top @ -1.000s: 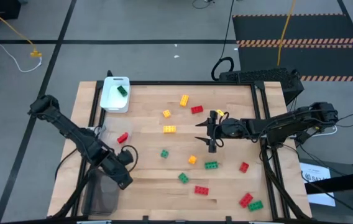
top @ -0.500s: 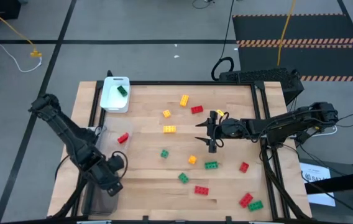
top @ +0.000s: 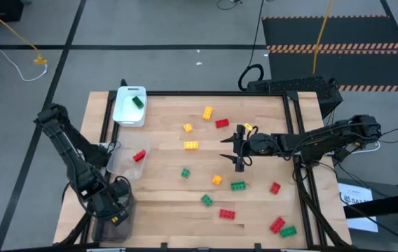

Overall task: Sort & place blocks by color
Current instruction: Put the yellow game piece into the black bin

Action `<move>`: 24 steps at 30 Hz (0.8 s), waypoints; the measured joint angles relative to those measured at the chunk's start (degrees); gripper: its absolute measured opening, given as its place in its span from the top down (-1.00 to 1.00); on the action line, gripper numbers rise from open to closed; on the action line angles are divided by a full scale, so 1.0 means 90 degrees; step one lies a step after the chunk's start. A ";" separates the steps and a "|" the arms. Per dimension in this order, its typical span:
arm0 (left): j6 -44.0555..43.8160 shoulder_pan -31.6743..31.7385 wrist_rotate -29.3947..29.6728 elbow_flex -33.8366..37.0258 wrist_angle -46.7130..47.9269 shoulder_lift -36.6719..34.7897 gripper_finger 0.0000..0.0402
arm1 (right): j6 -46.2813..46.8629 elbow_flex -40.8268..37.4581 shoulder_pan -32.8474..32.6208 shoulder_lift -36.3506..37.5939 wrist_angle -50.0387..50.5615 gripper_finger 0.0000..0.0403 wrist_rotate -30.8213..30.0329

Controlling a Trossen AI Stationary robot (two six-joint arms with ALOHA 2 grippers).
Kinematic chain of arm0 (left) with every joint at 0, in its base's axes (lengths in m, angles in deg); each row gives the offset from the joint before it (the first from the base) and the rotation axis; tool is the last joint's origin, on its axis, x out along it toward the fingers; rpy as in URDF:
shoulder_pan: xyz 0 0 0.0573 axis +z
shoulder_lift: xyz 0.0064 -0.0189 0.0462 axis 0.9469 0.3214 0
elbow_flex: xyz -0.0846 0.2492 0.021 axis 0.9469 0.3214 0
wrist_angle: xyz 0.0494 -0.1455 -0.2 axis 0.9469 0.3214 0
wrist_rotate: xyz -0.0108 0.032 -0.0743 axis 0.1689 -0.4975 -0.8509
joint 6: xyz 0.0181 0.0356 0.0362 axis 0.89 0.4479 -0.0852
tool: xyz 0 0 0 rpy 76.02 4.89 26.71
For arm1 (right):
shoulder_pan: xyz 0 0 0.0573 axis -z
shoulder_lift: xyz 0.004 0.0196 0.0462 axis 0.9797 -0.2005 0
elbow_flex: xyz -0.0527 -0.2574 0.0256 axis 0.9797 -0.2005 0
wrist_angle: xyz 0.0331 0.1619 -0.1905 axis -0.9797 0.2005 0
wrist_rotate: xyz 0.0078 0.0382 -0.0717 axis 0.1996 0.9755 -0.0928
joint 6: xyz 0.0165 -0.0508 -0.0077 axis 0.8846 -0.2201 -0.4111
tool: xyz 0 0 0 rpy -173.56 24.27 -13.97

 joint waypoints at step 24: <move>-0.0623 -0.0257 -0.0355 0.0461 -0.0454 0.0432 0.17 | 0.0056 0.0000 -0.0002 -0.0002 0.0090 -0.19 0.0000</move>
